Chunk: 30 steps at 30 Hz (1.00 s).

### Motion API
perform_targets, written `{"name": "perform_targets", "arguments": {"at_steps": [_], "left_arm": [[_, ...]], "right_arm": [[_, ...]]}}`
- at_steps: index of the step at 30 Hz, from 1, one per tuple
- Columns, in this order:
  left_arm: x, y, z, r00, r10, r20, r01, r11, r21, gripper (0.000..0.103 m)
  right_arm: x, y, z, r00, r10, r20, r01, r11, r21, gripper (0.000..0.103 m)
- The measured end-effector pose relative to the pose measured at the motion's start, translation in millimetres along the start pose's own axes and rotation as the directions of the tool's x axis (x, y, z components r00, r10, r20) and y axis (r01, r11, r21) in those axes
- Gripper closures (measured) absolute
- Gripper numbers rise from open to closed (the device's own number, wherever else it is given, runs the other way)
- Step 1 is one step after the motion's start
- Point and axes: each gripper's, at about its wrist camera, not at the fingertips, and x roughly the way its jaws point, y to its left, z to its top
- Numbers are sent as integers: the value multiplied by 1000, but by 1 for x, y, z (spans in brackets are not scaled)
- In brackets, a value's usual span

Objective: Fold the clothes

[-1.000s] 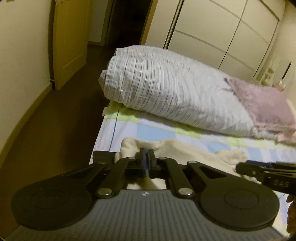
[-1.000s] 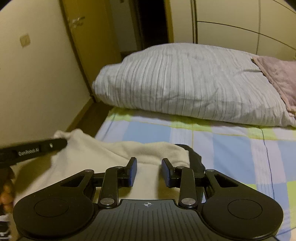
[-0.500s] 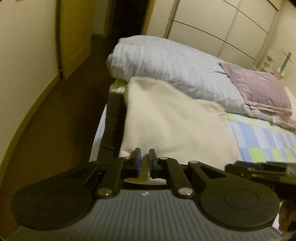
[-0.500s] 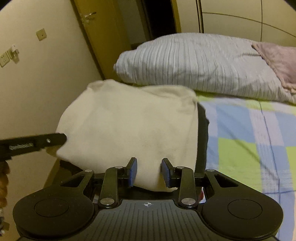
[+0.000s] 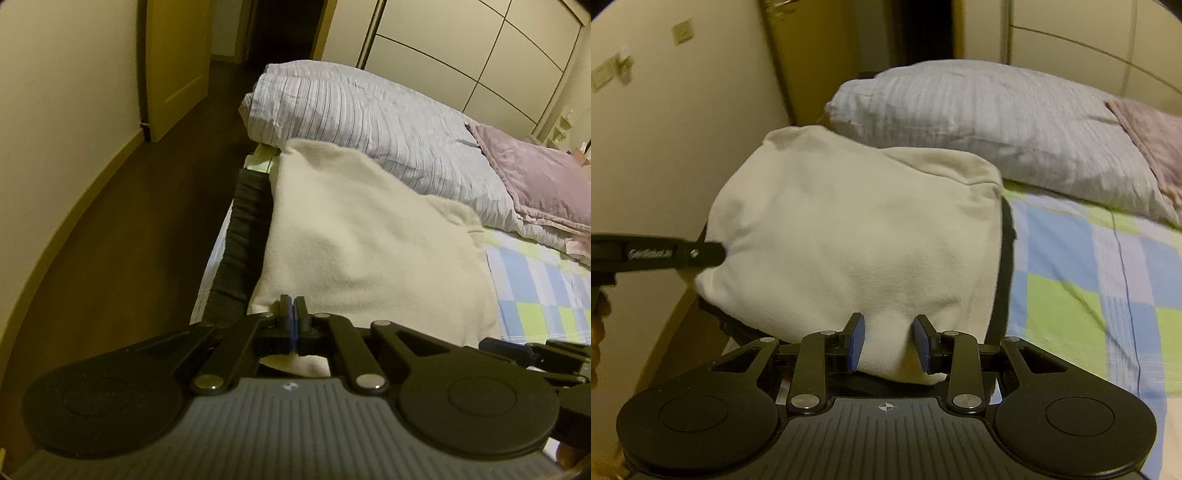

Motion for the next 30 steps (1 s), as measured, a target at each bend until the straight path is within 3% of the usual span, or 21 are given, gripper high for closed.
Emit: {"name": "perform_targets", "arguments": {"at_steps": [1, 3, 4, 5, 13, 14, 17, 20, 23, 30], "left_arm": [[-12, -6, 0, 1000, 17, 10, -17, 1000, 6, 94], [-34, -15, -3, 998, 47, 30, -48, 999, 20, 72], [-45, -19, -7, 998, 58, 39, -59, 998, 29, 70], [-56, -22, -11, 997, 61, 41, -62, 997, 37, 70], [-131, -50, -49, 995, 99, 25, -100, 993, 57, 59], [-141, -55, -55, 994, 108, 30, -110, 992, 63, 54], [-171, -72, -69, 988, 147, 46, -150, 985, 87, 49], [-196, -94, -82, 973, 220, 62, -226, 969, 104, 38], [-215, -111, -97, 971, 226, 80, -232, 968, 90, 26], [-260, -150, -134, 964, 238, 121, -246, 968, 55, 25]], "right_arm": [[-7, -3, 0, 1000, 15, -2, -15, 999, 31, 68], [-24, -8, -4, 998, 56, 6, -57, 994, 92, 54], [-32, -8, -8, 998, 65, 12, -66, 992, 103, 31], [-41, -6, -12, 997, 68, 21, -70, 992, 102, 26], [-101, -1, -41, 998, 62, 12, -62, 995, 74, 26], [-110, -2, -45, 998, 56, 17, -57, 996, 72, 26], [-140, -6, -57, 998, 44, 42, -46, 997, 60, 26], [-170, -11, -68, 998, 28, 54, -30, 999, 40, 26], [-200, -15, -81, 997, 6, 75, -7, 1000, 17, 26], [-262, -32, -117, 991, -23, 131, 27, 999, -23, 26]]}}
